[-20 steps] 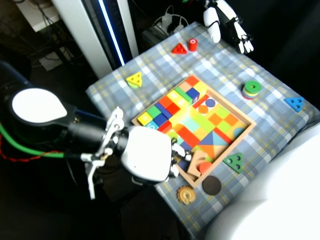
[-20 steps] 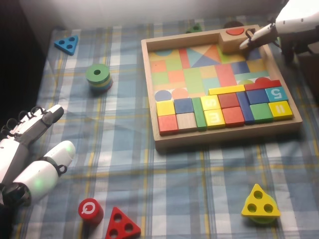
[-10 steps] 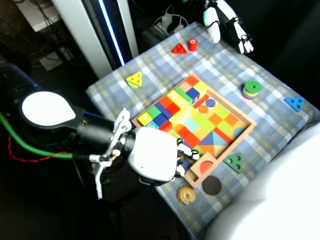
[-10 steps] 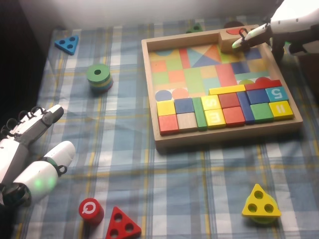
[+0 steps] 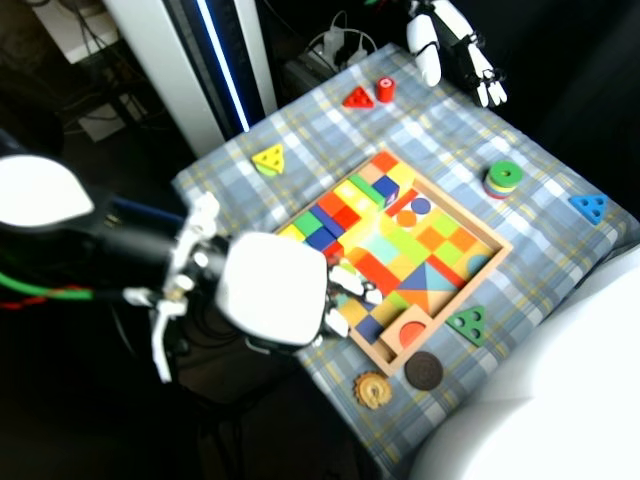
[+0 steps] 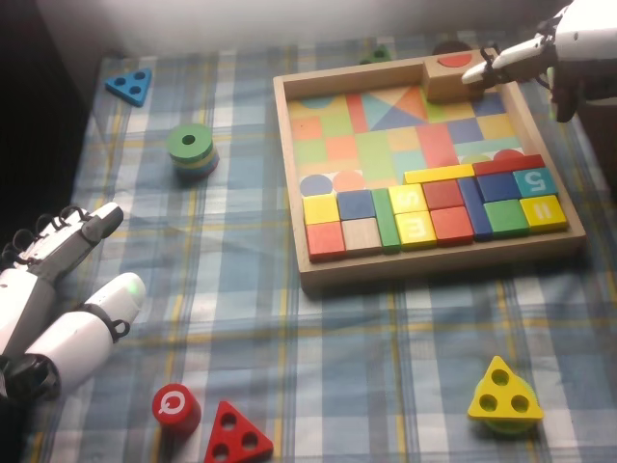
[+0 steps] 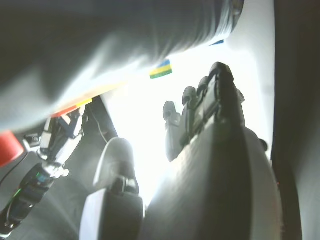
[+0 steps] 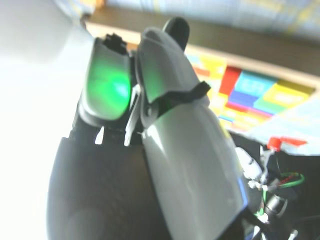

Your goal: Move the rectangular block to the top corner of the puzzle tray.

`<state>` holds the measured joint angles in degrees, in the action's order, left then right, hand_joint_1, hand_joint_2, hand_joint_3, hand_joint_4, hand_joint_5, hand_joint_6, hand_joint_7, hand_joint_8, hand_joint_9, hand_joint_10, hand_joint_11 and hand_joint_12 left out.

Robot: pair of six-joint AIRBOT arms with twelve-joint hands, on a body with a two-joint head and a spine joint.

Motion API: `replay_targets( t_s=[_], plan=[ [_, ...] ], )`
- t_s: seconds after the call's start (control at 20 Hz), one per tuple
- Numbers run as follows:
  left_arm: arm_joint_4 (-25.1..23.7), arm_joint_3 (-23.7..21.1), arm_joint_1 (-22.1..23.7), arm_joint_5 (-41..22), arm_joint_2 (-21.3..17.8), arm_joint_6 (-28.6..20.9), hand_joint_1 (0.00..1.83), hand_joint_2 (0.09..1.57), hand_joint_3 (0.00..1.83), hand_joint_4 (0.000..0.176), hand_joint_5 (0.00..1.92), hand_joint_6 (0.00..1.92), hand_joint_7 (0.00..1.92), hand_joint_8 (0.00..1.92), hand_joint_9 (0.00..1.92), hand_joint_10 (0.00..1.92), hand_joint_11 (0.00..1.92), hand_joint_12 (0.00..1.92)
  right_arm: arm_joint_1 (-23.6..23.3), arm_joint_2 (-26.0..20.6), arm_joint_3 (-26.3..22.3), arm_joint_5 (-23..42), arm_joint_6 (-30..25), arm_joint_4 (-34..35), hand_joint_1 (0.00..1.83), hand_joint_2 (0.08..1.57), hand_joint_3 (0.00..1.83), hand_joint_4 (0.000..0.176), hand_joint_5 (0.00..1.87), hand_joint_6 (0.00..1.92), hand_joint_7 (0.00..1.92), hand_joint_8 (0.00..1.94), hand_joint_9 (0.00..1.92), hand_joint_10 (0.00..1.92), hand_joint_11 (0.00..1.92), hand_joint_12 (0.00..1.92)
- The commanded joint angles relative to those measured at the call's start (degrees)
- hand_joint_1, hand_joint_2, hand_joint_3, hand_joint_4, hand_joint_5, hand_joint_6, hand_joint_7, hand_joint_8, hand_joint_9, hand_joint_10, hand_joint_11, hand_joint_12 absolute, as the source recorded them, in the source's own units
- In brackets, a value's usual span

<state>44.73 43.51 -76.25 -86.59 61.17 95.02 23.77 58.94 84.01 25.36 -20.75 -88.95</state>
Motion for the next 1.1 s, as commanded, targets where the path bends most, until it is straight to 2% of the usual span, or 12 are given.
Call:
replay_targets(
  t_s=[0.0,0.05,0.15,0.2,0.25,0.35,0.6,0.7,0.8,0.85,0.95,1.05],
  plan=[
    [-2.2,0.0,0.0,-6.6,-0.3,-0.5,0.38,1.38,0.00,0.062,0.31,0.00,0.14,0.00,0.00,0.00,0.00,0.00,-1.2,-1.7,-0.8,-0.5,0.6,2.7,1.64,1.20,0.00,0.022,0.24,0.00,1.19,1.94,1.43,1.92,1.51,1.92],
    [-2.2,0.1,0.0,-6.6,-0.3,-0.5,0.37,1.38,0.00,0.070,0.32,0.00,0.15,0.01,0.01,0.00,0.00,0.00,-2.7,-4.0,-2.7,-1.5,0.7,2.7,1.65,1.19,0.00,0.000,0.26,0.01,1.22,1.94,1.45,1.92,1.53,1.92],
    [-2.1,-0.1,-0.3,-7.3,-0.4,-0.6,0.37,1.38,0.00,0.073,0.31,0.00,0.15,0.00,0.00,0.00,0.00,0.00,-3.4,-8.9,-8.0,-2.2,16.1,16.7,1.63,1.20,0.00,0.059,0.27,0.00,1.19,1.94,1.42,1.92,1.47,1.92],
    [-2.0,-0.2,-0.4,-7.4,-0.4,-0.6,0.38,1.38,0.00,0.072,0.31,0.00,0.14,0.00,0.00,0.00,0.00,0.00,-3.2,-10.6,-10.0,-2.2,21.0,21.0,1.67,1.20,0.00,0.047,0.26,0.00,1.18,1.94,1.41,1.92,1.45,1.92],
    [-1.8,-0.2,-0.4,-7.4,-0.3,-0.7,0.39,1.39,0.00,0.065,0.31,0.00,0.14,0.00,0.00,0.00,0.00,0.00,-2.4,-13.6,-13.6,-1.5,32.4,32.5,1.73,1.19,0.00,0.005,0.27,0.00,1.19,1.94,1.43,1.92,1.46,1.92],
    [-1.8,-0.3,-0.6,-7.7,-0.3,-0.7,0.33,1.39,0.00,0.091,0.30,0.00,0.15,0.00,0.00,0.00,0.00,0.00,0.8,-17.0,-18.3,2.8,47.5,50.0,1.68,1.21,0.01,0.000,0.29,0.01,1.22,1.94,1.45,1.92,1.48,1.92],
    [-1.5,-0.5,-1.0,-8.5,-0.4,-0.8,0.31,1.39,0.00,0.103,0.29,0.00,0.15,0.00,0.00,0.00,0.00,0.00,18.0,-19.2,-25.5,21.0,69.3,80.0,1.52,1.26,0.03,0.000,0.37,0.01,1.26,1.94,1.50,1.92,1.52,1.92],
    [-1.4,-0.5,-1.0,-8.3,-0.4,-0.8,0.30,1.39,0.00,0.095,0.29,0.00,0.15,0.00,0.00,0.00,0.00,0.00,29.6,-18.2,-28.3,34.3,74.6,91.7,1.51,1.27,0.03,0.000,0.30,0.00,1.23,1.94,1.48,1.92,1.48,1.92],
    [-1.1,-0.5,-0.9,-8.4,-0.4,-0.8,0.30,1.39,0.00,0.101,0.28,0.00,0.15,0.00,0.00,0.00,0.00,0.00,37.7,-16.8,-29.8,44.1,75.8,99.2,1.50,1.26,0.01,0.032,0.30,0.00,1.19,1.94,1.43,1.92,1.43,1.92],
    [-1.1,-0.6,-0.9,-8.4,-0.4,-0.8,0.30,1.39,0.00,0.100,0.28,0.00,0.14,0.00,0.00,0.00,0.00,0.00,42.0,-15.8,-30.5,49.1,76.7,103.3,1.48,1.26,0.01,0.024,0.29,0.00,1.17,1.94,1.41,1.92,1.41,1.92],
    [-1.1,-0.6,-0.5,-8.1,-0.4,-0.8,0.32,1.39,0.00,0.075,0.30,0.01,0.16,0.00,0.00,0.00,0.00,0.00,49.6,-13.6,-32.1,57.4,77.0,109.9,1.13,1.28,0.02,0.000,0.23,0.01,1.02,1.94,1.31,1.92,1.32,1.92],
    [-1.1,-0.6,-0.2,-8.1,-0.4,-0.8,0.29,1.38,0.00,0.093,0.30,0.00,0.15,0.00,0.00,0.00,0.00,0.00,51.4,-12.5,-33.5,60.6,78.8,113.0,0.76,1.36,0.01,0.000,0.14,0.00,0.69,1.68,0.85,1.92,0.85,1.92]
  ],
)
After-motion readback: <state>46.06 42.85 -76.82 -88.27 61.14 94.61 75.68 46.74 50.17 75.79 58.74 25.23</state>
